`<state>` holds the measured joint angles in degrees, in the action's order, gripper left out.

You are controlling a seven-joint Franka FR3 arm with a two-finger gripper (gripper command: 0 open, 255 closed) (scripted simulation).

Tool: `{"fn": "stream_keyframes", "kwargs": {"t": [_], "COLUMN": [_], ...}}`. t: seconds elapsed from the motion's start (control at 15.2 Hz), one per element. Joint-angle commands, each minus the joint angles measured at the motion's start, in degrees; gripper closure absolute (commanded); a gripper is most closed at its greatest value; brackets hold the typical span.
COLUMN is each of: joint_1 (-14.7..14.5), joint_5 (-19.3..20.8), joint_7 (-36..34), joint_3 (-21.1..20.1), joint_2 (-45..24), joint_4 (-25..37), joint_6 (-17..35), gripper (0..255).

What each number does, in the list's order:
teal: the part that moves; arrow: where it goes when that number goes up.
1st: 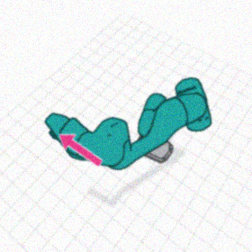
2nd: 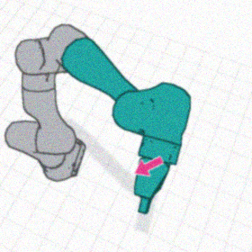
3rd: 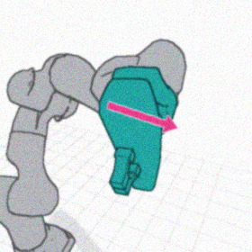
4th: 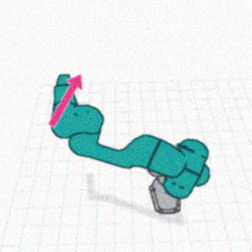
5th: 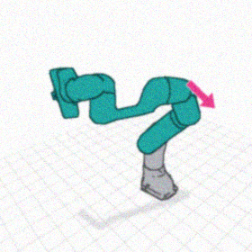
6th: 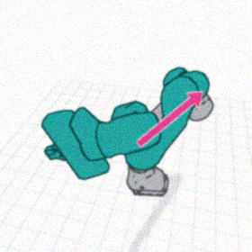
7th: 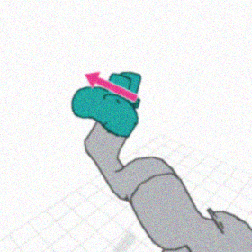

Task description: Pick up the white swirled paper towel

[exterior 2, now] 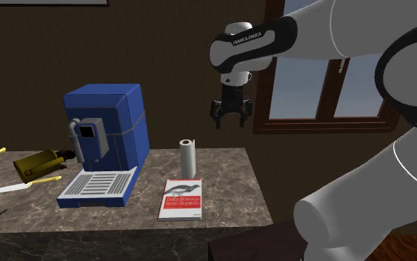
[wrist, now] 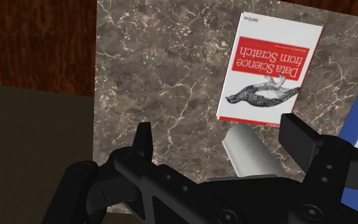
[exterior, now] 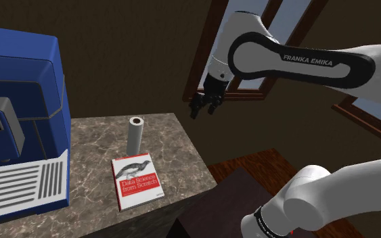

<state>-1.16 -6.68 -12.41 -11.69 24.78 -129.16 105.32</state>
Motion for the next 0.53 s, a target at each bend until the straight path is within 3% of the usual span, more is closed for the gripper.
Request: {"fn": "stream_keyframes", "kwargs": {"t": [0.0, 0.46], "joint_1": [0.08, 0.33], "joint_5": [0.35, 4.82], "joint_7": [-3.11, -13.52], "joint_3": [-1.82, -6.20], "joint_2": [-4.15, -19.65], "joint_4": [1.69, 11.15], "joint_6": [2.66, 8.58], "gripper": [0, 0]}}
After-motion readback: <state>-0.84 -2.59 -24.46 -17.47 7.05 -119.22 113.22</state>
